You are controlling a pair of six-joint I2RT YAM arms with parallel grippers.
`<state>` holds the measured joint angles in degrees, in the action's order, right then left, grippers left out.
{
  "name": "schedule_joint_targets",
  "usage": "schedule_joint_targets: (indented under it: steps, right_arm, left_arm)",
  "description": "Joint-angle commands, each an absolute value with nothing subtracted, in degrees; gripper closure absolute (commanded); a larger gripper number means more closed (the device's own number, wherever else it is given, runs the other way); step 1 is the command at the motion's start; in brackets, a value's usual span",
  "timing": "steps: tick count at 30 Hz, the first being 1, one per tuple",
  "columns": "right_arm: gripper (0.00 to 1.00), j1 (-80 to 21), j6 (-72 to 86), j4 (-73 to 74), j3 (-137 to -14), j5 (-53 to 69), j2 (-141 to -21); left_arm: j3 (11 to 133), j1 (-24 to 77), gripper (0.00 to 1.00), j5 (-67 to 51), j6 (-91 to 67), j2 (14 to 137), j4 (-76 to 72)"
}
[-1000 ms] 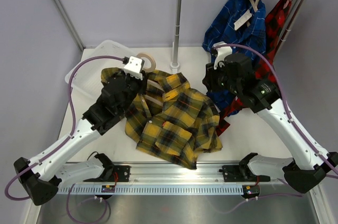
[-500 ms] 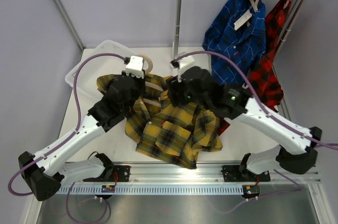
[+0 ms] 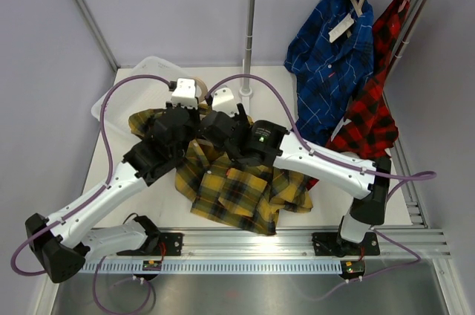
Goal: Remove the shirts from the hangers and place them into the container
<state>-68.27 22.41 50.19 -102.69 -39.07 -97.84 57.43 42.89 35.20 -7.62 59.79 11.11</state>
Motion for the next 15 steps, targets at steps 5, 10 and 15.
schedule_joint_targets:
  steps: [5,10,15]
  right_arm:
    - [0.48,-68.38,26.46,53.00,-107.49,-52.38,-100.37]
    - [0.64,-67.41,26.46,52.12,-106.26,-51.15,-100.64]
    - [0.88,-66.36,26.37,52.47,-104.07,-50.45,-98.89]
  left_arm:
    - [60.03,42.89,1.00,38.41,-9.23,57.92,7.21]
    - [59.94,42.80,1.00,38.23,-9.49,57.57,7.21]
    - [59.85,42.80,1.00,38.67,-8.97,57.22,7.29]
